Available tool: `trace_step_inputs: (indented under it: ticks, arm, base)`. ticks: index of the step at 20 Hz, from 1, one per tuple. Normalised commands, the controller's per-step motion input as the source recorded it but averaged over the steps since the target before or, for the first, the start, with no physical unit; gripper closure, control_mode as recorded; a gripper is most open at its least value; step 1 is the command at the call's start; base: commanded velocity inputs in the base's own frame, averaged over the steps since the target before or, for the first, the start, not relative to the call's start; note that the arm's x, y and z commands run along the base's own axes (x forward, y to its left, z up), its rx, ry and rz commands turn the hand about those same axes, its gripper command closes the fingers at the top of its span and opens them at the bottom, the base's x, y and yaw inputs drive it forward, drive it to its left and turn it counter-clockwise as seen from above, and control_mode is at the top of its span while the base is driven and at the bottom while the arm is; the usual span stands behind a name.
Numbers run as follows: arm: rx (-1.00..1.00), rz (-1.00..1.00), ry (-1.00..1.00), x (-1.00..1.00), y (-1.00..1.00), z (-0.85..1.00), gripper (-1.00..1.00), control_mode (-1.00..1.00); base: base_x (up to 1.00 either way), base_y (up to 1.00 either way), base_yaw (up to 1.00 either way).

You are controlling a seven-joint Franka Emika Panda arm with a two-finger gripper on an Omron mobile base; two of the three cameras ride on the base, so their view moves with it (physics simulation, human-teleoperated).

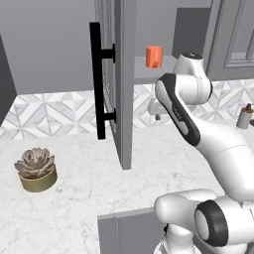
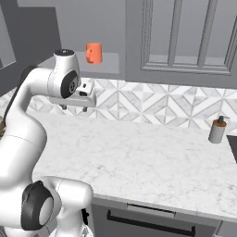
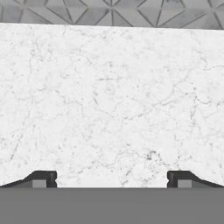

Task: Gather all objects into one cabinet and sort the glasses and bowls to opposite sides.

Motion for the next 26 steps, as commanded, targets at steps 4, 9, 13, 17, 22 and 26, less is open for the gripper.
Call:
trace_step_inputs:
  ticks: [4,9,13,17,22,26]
  arm:
    - [0.0,0.0,0.0,0.0,0.0,0.0,-1.0,1.0]
    - [0.0,0.0,0.0,0.0,0.0,0.0,-1.0,1.0]
    - [0.0,0.0,-0.45,0.01,0.0,0.23,-1.0,-1.0]
    - [0.01,0.0,-0.77,0.31,0.04,0.61,-1.0,-1.0]
    - [0.03,-0.03,-0.47,0.9,0.13,0.57,-1.0,-1.0]
    - [0.0,-0.34,-0.04,0.78,0.29,0.58,-1.0,-1.0]
  base:
    - [0.0,0.0,0.0]
    - [0.0,0.0,0.0]
    - [0.0,0.0,0.0]
    - [0.0,0.0,0.0]
    - [0.0,0.0,0.0]
    - [0.0,0.0,0.0]
